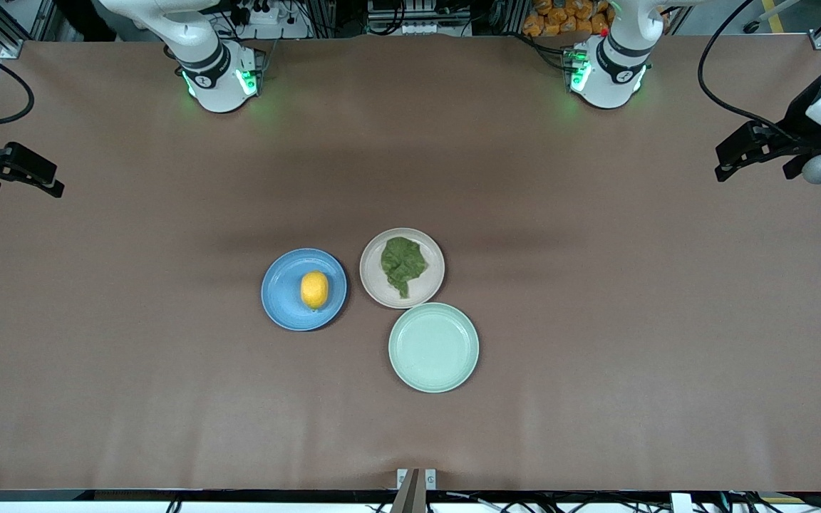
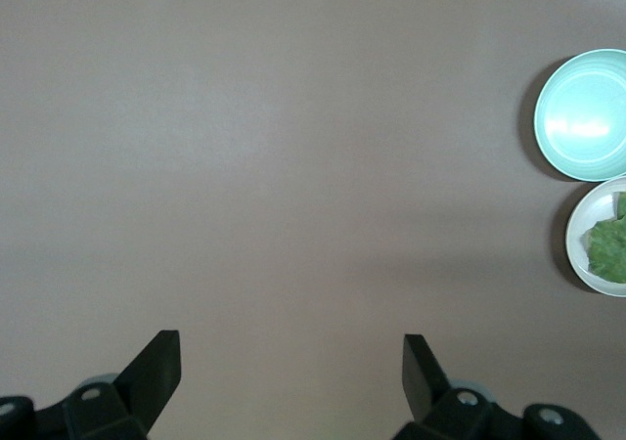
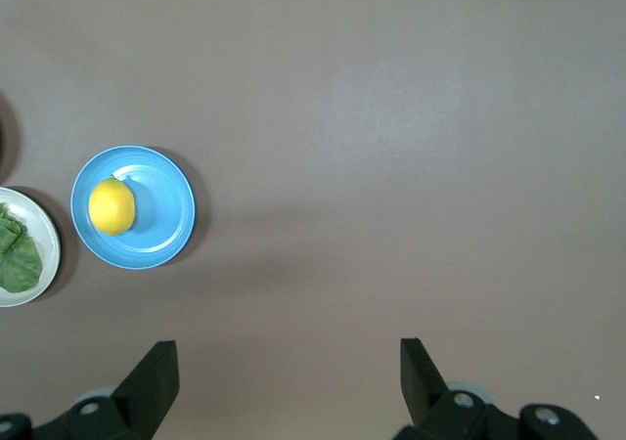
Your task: Place lemon and lettuce in plates
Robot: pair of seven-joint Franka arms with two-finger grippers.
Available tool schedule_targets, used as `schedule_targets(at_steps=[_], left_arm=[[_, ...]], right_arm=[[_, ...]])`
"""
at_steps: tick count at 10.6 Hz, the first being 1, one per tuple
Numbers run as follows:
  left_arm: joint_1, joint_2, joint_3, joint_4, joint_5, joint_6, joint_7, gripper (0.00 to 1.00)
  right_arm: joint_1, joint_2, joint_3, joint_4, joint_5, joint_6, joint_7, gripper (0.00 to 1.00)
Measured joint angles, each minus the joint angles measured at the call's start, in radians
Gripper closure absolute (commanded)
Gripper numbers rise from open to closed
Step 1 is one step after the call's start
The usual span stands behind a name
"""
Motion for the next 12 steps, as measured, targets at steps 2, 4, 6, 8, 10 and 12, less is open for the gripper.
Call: schedule_targets(at_steps=[2, 4, 6, 8, 10, 12], left_arm=[[0.0, 0.0, 0.0, 0.0, 0.0, 0.0, 0.002, 0.0], [0.0, 0.0, 0.0, 0.0, 0.0, 0.0, 0.003, 0.0], [0.0, -0.001, 0.0, 0.0, 0.0, 0.0, 0.003, 0.0], [0.0, -0.001, 0.0, 0.0, 0.0, 0.0, 0.004, 0.0], [0.0, -0.002, 0.0, 0.0, 0.0, 0.0, 0.004, 0.0], [0.0, -0.002, 0.0, 0.0, 0.0, 0.0, 0.004, 0.0]], right_arm=[[-0.004, 0.0, -0.002, 0.0, -0.001, -0.007, 0.0, 0.0], [-0.005, 0.0, -0.001, -0.001, -0.014, -0.007, 0.0, 0.0], [-0.005, 0.0, 0.001, -0.001, -0.024, -0.007, 0.0, 0.0], [-0.005, 0.0, 0.003, -0.001, -0.032, -0.007, 0.0, 0.0], [-0.005, 0.0, 0.003, -0.001, -0.033, -0.007, 0.0, 0.0], [-0.005, 0.0, 0.005, 0.0, -0.034, -0.008, 0.0, 0.0]])
